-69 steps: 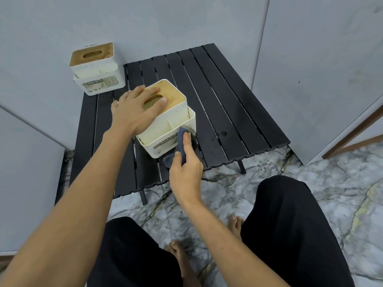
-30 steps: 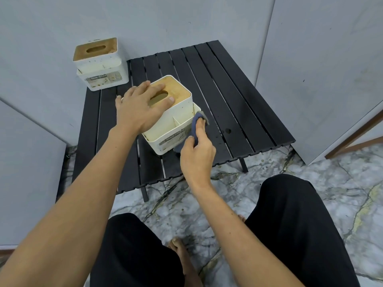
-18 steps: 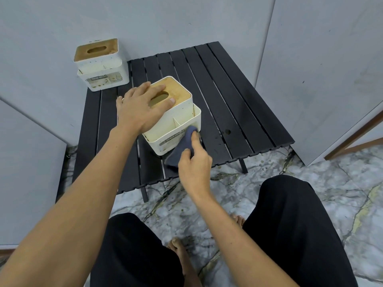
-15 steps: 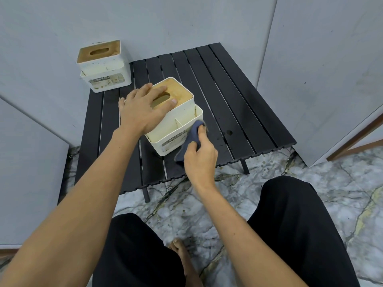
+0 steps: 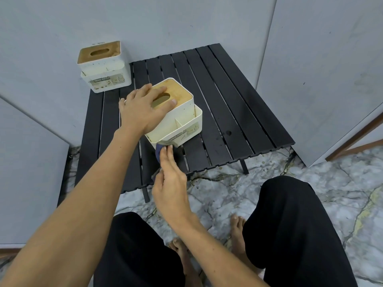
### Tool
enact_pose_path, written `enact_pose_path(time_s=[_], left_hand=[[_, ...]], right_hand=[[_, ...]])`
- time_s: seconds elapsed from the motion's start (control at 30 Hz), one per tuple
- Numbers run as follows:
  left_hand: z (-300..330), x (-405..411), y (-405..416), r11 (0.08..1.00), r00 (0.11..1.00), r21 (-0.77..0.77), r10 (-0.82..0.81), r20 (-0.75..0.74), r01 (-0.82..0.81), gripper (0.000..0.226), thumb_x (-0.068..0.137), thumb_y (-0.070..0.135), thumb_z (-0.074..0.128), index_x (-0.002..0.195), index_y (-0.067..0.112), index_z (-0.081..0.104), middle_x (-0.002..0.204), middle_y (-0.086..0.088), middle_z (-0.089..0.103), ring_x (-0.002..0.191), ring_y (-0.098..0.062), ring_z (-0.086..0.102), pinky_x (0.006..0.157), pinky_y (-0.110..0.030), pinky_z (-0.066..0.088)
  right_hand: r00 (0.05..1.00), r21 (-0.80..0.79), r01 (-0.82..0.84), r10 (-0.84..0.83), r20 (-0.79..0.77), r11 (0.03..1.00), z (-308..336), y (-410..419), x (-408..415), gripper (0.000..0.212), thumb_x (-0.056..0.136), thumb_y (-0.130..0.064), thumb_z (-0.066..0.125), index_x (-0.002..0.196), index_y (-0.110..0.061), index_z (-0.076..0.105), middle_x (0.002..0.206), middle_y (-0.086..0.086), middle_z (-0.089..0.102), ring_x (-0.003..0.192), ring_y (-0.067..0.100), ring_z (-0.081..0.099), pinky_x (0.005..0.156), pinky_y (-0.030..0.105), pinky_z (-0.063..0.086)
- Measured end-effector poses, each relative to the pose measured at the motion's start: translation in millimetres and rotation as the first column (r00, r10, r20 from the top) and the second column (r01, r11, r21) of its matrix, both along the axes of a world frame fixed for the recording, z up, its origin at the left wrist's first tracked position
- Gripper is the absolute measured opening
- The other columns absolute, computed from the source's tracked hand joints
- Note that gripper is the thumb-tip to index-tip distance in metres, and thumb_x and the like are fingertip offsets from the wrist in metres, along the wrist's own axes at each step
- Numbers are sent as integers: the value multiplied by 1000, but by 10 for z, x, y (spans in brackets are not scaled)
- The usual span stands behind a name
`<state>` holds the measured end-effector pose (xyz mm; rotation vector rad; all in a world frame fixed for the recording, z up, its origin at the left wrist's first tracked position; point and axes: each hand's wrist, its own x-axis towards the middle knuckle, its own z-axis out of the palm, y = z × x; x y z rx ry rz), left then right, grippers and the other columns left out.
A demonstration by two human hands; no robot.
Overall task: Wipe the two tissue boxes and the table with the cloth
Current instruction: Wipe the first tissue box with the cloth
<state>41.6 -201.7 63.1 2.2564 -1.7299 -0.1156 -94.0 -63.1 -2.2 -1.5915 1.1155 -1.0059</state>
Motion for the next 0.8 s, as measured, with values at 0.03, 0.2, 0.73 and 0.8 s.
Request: enact_pose_path(time_s=[0.03,0.2,0.73,0.8], left_hand=[[5,-2,0,1000,1000,4,-2,-3,2,69,83,84,33,144,54,41,163,8,31,150,-29,25,119,-62,12],[6,2,8,1000,1000,12,-1,2,1,71,82,85,32,145,54,39,163,8,30,150,-29,24,119,-62,12],[32,-44,31,1000,1000,7,-3,-21,3,63,87,80,39,145,53,41,164,8,29,151,-29,22,119,-61,9],[25,-42,32,1000,1000,4,-2,-18,2,63,89,79,39,146,52,40,164,8,28,151,-29,21,120,-61,8]], right_hand=[[1000,26,17,-17,-2,1000,16,-30,-27,56,97,6,39,151,-8,32,160,6,25,145,17,30,112,14,30],[977,144,171,-187,102,975,68,-182,-65,50,100,-1,39,149,-6,36,154,6,38,144,16,33,116,27,32],[955,328,234,-279,97,915,213,-194,-98,46,101,-12,40,146,-20,45,80,-5,64,59,0,53,63,15,46],[940,335,250,-311,142,908,310,-299,-193,45,101,-12,40,145,-22,48,78,-11,61,59,-1,54,57,14,43]])
